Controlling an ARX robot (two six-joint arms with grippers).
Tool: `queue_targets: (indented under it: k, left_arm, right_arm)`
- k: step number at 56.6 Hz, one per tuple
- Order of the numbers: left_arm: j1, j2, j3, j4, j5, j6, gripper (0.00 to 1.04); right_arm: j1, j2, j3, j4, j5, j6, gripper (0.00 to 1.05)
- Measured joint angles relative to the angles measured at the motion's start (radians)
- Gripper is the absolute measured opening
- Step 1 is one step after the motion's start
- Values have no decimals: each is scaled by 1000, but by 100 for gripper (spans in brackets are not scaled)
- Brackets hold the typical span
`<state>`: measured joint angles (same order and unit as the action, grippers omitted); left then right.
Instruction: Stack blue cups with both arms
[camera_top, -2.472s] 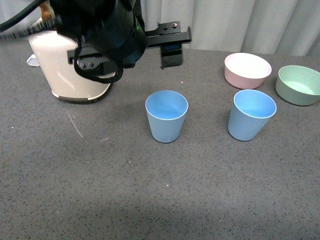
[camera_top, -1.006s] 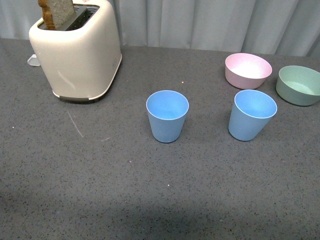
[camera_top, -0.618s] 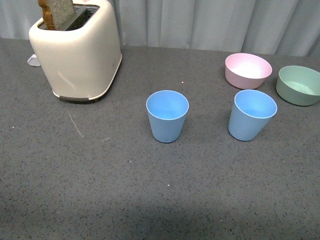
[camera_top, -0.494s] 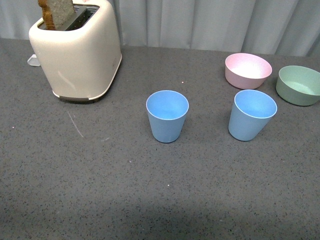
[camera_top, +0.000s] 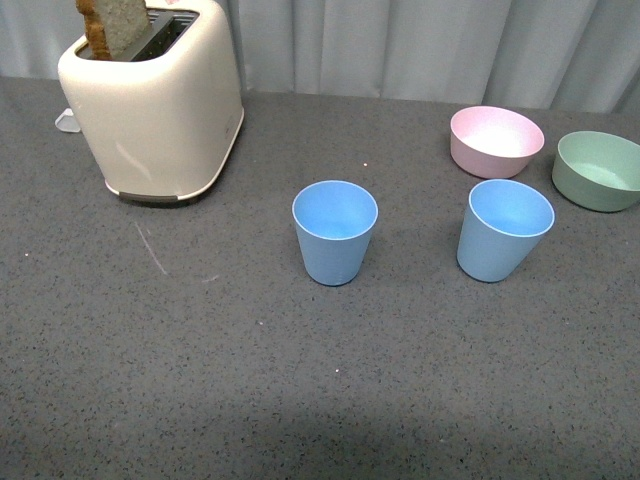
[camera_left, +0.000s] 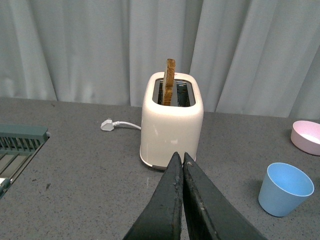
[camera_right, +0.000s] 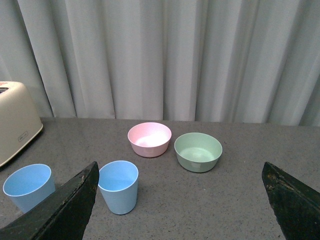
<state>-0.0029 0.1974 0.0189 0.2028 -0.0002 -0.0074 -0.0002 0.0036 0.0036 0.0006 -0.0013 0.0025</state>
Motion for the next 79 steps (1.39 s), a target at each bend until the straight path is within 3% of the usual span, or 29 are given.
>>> queue_targets:
  k: [8, 13, 22, 37, 50, 55, 62, 72, 79]
  left_arm:
    - [0, -42, 0, -43, 0, 0, 4]
    - [0, -156, 0, -188, 0, 0, 4]
    - [0, -192, 0, -200, 0, 0, 5]
    - [0, -193, 0, -200, 0, 0, 52]
    - [0, -193, 0, -200, 0, 2, 100]
    - [0, -193, 0, -201, 0, 2, 98]
    - [0, -193, 0, -201, 0, 2, 98]
    - [0, -193, 0, -201, 0, 2, 98]
    - [0, -193, 0, -201, 0, 2, 98]
  right_arm:
    - [0, 0, 0, 0, 0, 0, 95]
    - [0, 0, 0, 0, 0, 0, 95]
    - [0, 0, 0, 0, 0, 0, 95]
    - [0, 0, 0, 0, 0, 0, 95]
    - [0, 16, 11, -35, -2, -37, 95]
    - [-8, 147, 57, -74, -11, -148, 95]
    - [-13, 432, 119, 72, -27, -207, 95]
    - [-15, 1134, 397, 258, 2, -147, 95]
    - [-2, 1381, 544, 237, 25, -82, 95]
